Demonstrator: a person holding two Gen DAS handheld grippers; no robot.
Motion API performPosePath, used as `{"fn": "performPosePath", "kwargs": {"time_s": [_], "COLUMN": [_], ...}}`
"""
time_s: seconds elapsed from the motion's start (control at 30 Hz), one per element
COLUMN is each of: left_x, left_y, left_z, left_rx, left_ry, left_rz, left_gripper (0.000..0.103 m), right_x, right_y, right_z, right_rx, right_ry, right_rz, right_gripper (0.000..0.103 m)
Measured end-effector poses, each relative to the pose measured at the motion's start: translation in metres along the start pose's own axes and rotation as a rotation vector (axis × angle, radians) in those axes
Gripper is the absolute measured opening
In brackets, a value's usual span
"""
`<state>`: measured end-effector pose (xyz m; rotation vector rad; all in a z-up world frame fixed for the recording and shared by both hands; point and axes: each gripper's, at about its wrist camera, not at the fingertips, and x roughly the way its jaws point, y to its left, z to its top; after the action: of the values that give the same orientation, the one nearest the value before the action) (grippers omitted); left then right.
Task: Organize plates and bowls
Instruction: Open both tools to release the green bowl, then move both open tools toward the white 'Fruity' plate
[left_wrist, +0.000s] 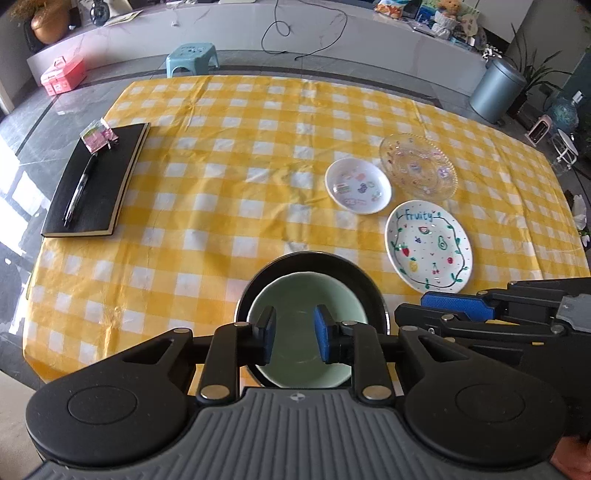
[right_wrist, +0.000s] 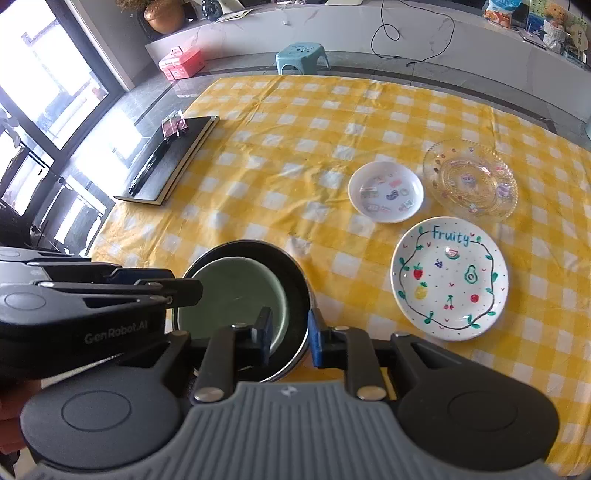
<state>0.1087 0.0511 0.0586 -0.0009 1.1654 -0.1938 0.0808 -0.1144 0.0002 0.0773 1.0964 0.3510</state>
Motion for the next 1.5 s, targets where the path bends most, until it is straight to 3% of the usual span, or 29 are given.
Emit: {"fn": "performPosePath", "kwargs": {"time_s": [0.27,0.6,0.97,1.13,1.5], "left_x": [-0.015,0.000,0.051,0.074,0.103], "left_y": [-0.041,-0.078,-0.111,-0.118,-0.125], "left_z": [-0.003,-0.012,-0.039,-0.052,-0.045], "left_rx": [0.077,-0.011,-0.046,-0.085,-0.049], "left_ry": [-0.120,-0.216,-0.334,-0.331,-0.344], "left_rz": [-0.082,-0.213,-0.189,-0.177,-0.086], "left_gripper": [0.032,0.032,0.032,0.032,0.032], "right_x": [-0.024,-0.036,-0.017,0.001,0.022], "right_y": [-0.052,-0.120,-0.162,-0.170,-0.184], "right_z": [-0.010,-0.038,-0.081,-0.099,-0.117], "right_rx": [0.099,0.249,0.332,0.348,0.443], "right_ry": [-0.042,-0.117,-0.313,-0.368,-0.452], "right_rz": [-0.015,-0.038,-0.114,-0.154,-0.150], "right_gripper": [0.029,0.030,0.030,0.030,0.030]}}
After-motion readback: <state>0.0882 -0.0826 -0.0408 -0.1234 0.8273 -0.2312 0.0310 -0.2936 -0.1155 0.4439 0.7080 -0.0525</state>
